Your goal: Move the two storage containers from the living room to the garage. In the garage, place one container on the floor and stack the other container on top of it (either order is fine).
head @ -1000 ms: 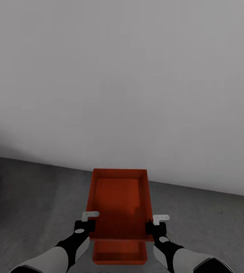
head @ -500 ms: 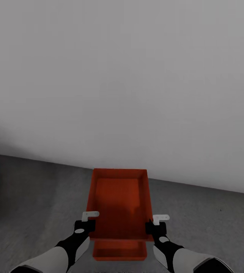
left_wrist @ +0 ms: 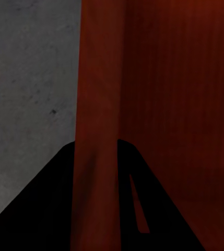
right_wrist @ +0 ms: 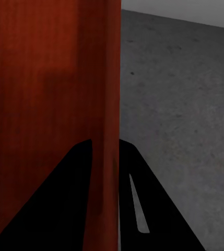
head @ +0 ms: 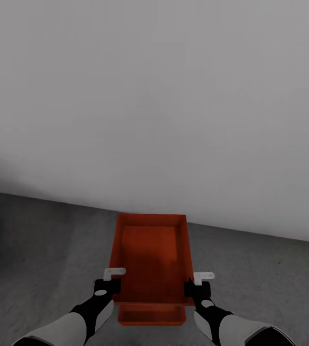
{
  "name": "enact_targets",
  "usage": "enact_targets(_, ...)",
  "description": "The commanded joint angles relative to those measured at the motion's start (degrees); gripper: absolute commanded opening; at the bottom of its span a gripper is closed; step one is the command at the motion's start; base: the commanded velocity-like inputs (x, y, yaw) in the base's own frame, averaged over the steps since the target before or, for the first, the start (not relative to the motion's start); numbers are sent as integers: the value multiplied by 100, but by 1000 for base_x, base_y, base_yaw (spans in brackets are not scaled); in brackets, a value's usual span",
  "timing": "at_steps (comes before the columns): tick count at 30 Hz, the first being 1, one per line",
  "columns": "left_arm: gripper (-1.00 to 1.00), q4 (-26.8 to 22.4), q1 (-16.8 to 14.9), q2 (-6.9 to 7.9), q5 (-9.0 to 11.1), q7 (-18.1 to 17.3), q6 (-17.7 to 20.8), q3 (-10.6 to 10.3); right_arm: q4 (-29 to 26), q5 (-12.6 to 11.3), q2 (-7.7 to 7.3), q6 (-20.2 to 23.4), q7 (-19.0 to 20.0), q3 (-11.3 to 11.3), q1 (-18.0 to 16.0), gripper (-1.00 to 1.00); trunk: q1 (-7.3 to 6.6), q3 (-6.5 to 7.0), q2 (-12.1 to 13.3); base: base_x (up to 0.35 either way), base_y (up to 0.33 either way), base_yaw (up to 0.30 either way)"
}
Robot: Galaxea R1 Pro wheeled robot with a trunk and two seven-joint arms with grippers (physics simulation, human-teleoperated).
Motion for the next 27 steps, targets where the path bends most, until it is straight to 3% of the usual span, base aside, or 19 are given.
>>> enact_targets(1, -100, 21, -6, 2, 134, 55, -7, 143, 4, -135, -11, -72, -53, -32, -10, -100, 0, -14, -4, 0, 0, 0)
enact_targets(27, -100, 21, -5, 0, 134, 55, -7, 143, 4, -135, -11, -72, -52, -32, -10, -100, 0, -250, -4, 0, 0, 0)
